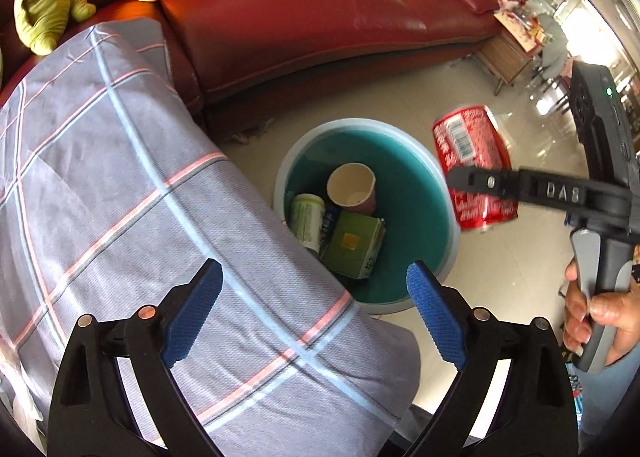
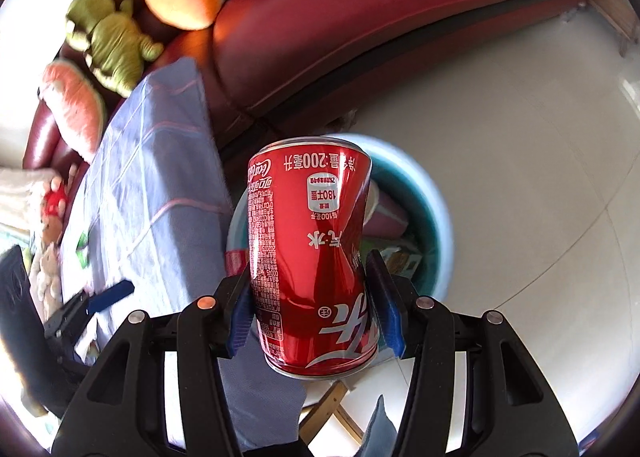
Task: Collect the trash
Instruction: 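Carry the red can and pink cup over the teal bin and open both grippers, then grasp the white paper towel with the left gripper while the right grasps the clear red-printed plastic bag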
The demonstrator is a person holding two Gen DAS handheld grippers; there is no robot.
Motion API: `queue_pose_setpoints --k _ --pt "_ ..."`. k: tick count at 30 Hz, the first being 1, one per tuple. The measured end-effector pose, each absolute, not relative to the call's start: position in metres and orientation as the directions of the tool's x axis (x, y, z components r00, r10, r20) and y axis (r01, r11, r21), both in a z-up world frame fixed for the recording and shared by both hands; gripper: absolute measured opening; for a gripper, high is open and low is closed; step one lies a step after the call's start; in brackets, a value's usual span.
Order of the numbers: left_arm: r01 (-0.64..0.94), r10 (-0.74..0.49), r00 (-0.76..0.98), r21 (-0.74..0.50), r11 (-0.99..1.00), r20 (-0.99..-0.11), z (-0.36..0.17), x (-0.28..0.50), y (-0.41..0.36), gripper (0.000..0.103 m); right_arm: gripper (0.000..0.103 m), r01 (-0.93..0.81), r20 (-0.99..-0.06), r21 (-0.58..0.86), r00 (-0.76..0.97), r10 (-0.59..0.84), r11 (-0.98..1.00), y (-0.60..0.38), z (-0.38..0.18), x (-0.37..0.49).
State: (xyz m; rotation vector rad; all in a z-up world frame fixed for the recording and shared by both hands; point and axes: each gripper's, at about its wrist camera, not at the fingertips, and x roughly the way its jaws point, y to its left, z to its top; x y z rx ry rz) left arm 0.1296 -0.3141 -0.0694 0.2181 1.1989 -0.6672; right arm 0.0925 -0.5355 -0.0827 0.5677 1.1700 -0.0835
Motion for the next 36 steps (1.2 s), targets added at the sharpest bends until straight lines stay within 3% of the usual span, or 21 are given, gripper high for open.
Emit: queue_pose_setpoints --k 2,11,36 --pt "0.575 -0.364 0.201 -0.191 0.796 -0.91 -0.069 0.131 -0.308 0.095 0.073 0.35 -0.89 0.373 0.398 0.224 0.859 -0.53 -0.083 0.094" --pt "0.556 -0.37 0.207 -0.203 0.806 -0.906 -0.065 0.129 -0.283 0.096 0.084 0.389 -0.904 0.345 0.384 0.19 0.854 -0.521 -0.076 0.088" --pt "0.415 -0.366 0.36 -0.203 0.887 -0.858 -0.022 0.098 -0.118 0.096 0.084 0.214 -0.921 0.27 0.342 0.187 0.939 -0.363 -0.045 0.087"
